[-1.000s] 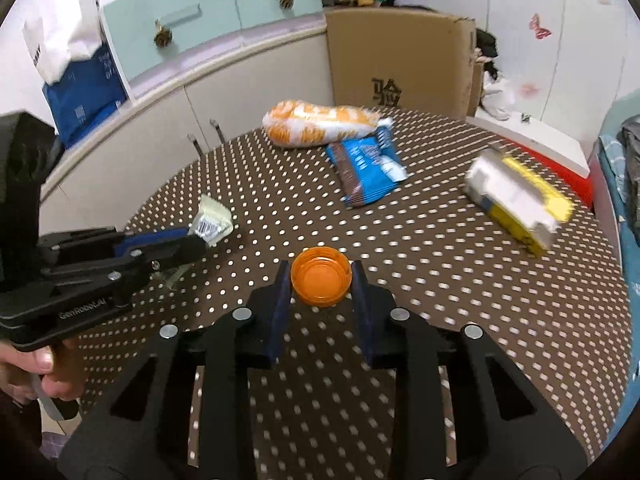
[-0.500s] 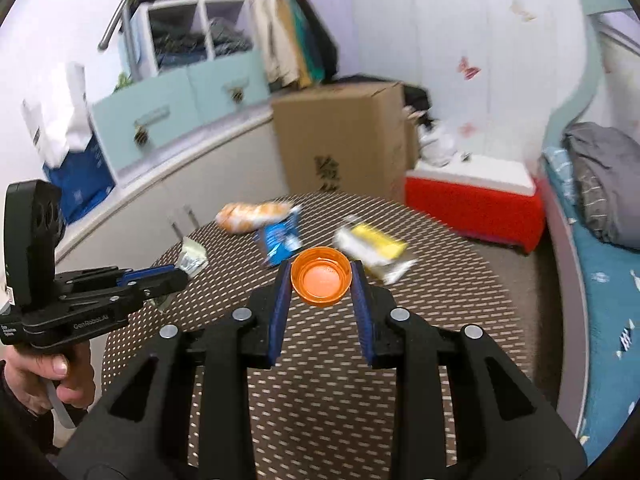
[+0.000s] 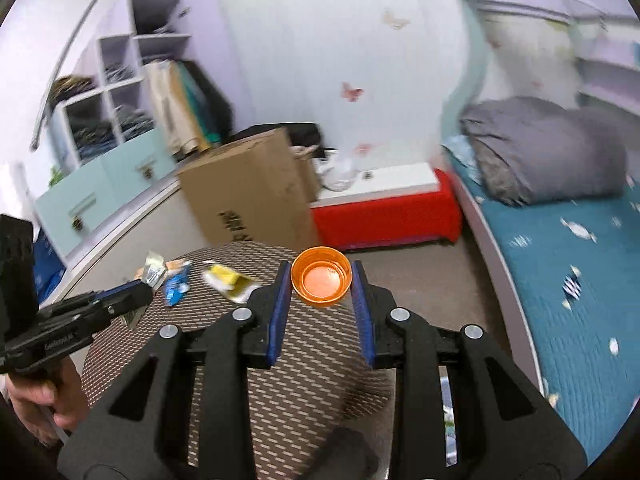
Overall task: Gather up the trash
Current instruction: 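Carry the clear wrapper and orange cap to the bin and open both grippers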
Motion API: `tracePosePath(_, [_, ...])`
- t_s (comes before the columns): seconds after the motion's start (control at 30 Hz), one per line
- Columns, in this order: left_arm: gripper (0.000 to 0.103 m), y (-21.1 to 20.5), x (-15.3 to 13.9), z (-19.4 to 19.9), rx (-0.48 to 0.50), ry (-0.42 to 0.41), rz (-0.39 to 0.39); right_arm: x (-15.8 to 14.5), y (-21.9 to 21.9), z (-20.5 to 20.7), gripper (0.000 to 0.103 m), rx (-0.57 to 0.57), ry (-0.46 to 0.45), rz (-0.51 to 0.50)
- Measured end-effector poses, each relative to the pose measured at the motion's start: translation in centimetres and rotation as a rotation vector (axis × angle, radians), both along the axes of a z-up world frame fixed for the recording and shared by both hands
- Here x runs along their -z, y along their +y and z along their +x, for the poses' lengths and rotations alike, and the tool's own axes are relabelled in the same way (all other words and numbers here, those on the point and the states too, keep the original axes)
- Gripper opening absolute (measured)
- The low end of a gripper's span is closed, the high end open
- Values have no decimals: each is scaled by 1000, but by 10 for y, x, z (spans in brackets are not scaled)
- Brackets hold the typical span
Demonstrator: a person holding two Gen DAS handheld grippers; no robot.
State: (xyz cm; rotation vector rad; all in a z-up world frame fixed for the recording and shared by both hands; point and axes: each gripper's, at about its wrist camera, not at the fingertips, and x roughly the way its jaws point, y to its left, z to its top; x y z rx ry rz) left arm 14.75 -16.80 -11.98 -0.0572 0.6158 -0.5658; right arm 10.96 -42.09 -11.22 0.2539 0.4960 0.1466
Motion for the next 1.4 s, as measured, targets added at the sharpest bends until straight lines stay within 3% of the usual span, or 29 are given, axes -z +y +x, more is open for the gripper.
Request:
tracePosePath(0.27, [15,-112,52,26,145,119,36,63,-97,-2,29,170,126,100])
tracePosePath(0.6, [15,-229,155,65,228,305,198,165,-173,16,29,283,314,243])
tracePosePath(0.83, [15,-269,214,85,257,411,312,217,-191,37,29,296,411,306])
tracePosePath(1.1, [18,-285,248,95,294,492,377,256,-199,50,32,310,480,373])
tracePosePath(1.13, [25,-286,250,96,296,501,388,260,-200,50,37,313,488,385])
tracePosePath(1.17, [34,-287,251,97,293,489,404,263,-201,50,59,318,495,396])
tracePosePath(1.2, [63,-288,250,97,288,479,410,266,-203,49,67,330,496,416])
tracePosePath(1.23, [86,-287,249,97,265,463,418,268,-205,46,68,339,494,429])
tracePosePath(1.4, [90,-275,237,102,205,448,374,268,-210,30,93,402,492,461])
